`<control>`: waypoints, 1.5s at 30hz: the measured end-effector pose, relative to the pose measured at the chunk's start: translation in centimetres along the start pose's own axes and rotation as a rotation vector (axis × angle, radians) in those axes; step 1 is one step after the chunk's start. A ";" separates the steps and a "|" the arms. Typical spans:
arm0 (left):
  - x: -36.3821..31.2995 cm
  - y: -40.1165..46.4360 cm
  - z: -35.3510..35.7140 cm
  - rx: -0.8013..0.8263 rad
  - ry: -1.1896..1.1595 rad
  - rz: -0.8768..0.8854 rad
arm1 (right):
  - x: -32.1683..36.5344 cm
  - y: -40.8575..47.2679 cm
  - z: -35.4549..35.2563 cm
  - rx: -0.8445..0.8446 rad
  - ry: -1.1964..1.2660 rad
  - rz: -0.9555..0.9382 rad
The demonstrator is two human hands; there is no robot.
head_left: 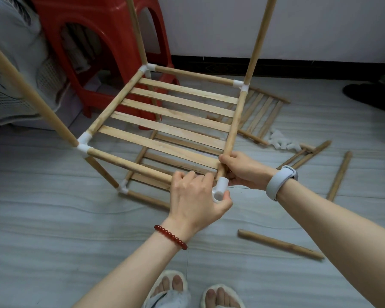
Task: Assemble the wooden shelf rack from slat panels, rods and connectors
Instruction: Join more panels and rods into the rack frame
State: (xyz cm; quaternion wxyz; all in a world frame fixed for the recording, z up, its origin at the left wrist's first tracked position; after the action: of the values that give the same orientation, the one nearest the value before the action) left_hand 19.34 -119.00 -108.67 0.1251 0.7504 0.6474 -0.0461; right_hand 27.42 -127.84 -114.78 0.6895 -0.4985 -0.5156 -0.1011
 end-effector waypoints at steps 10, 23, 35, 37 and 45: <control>1.9 0.5 1.1 0.191 0.076 -0.135 | 1.9 -0.2 0.5 -0.003 -0.055 -0.027; 1.8 -0.4 -0.1 -0.138 0.007 0.056 | 2.4 -0.4 0.6 -0.034 -0.156 -0.056; 2.7 -1.3 -0.5 -0.264 0.030 0.101 | 1.8 -0.3 2.2 -0.033 -0.153 -0.083; 2.8 -1.4 -0.2 -0.233 0.052 0.082 | 1.5 -0.4 2.5 -0.032 -0.165 -0.094; 2.7 -0.5 -0.8 -0.185 0.023 0.106 | 0.7 -0.3 0.9 -0.058 -0.118 0.051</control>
State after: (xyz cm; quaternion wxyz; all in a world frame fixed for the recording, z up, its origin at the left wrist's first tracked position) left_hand 19.22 -116.15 -108.58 0.1889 0.7694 0.6096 0.0292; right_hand 26.98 -126.96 -114.07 0.6456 -0.5363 -0.5393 -0.0690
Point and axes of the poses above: each hand's wrist, its own y-axis towards the middle knuckle, its own z-axis out of the palm, x = y × z, the point moved 8 cm from there along y, towards the middle knuckle, and after that the axes turned 12 degrees about x, right-handed, at the moved point
